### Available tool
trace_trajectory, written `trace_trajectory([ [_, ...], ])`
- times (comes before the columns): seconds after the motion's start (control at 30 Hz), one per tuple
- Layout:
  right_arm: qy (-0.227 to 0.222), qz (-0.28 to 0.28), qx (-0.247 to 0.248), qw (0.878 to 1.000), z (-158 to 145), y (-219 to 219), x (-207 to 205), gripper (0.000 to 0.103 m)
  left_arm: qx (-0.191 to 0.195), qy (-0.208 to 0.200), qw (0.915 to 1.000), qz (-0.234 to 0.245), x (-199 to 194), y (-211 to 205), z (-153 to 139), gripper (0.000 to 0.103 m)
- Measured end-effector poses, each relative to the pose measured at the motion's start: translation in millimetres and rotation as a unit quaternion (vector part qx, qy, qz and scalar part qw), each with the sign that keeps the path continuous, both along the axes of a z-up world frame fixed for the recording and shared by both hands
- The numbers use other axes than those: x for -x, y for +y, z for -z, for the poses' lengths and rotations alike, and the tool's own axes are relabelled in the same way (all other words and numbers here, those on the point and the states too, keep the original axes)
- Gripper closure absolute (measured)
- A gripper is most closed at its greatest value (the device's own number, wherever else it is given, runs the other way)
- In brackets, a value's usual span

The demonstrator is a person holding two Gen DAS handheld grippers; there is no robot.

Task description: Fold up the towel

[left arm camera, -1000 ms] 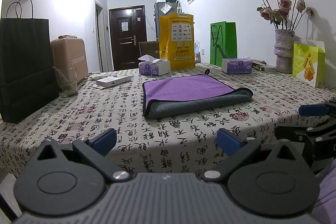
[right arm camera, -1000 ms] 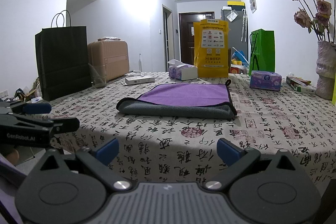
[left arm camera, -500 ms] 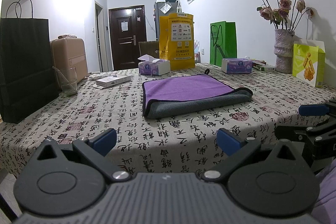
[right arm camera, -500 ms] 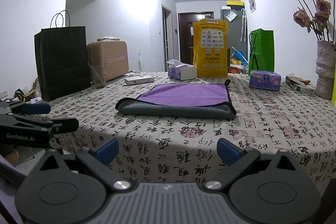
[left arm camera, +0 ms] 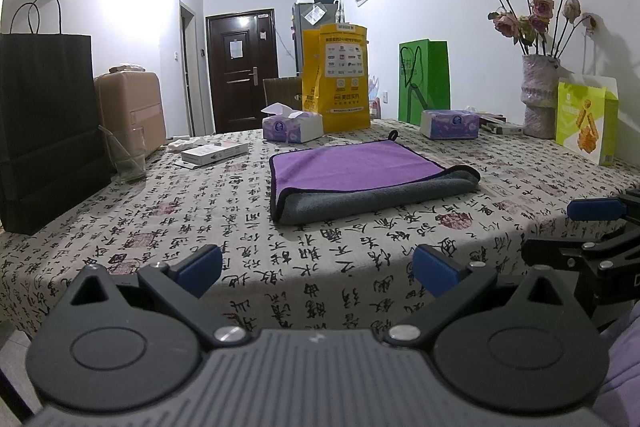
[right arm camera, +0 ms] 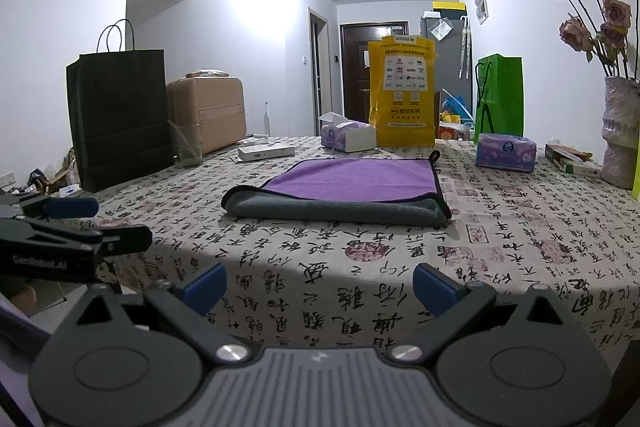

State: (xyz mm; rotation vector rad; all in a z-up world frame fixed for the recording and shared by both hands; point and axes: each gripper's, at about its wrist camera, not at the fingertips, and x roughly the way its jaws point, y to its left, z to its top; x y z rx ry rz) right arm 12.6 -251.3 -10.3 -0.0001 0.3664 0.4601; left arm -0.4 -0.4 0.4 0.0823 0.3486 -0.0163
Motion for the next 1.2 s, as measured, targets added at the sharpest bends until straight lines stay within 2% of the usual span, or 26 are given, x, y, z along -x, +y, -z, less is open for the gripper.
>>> trace_trajectory([
  [1.2, 0.004, 0.005, -0.002, 1.0, 0.6, 0.2, -1.6, 0.003, 0.005, 0.011, 0.9999, 0.004, -4.1, -3.0, 6.8, 0.0],
])
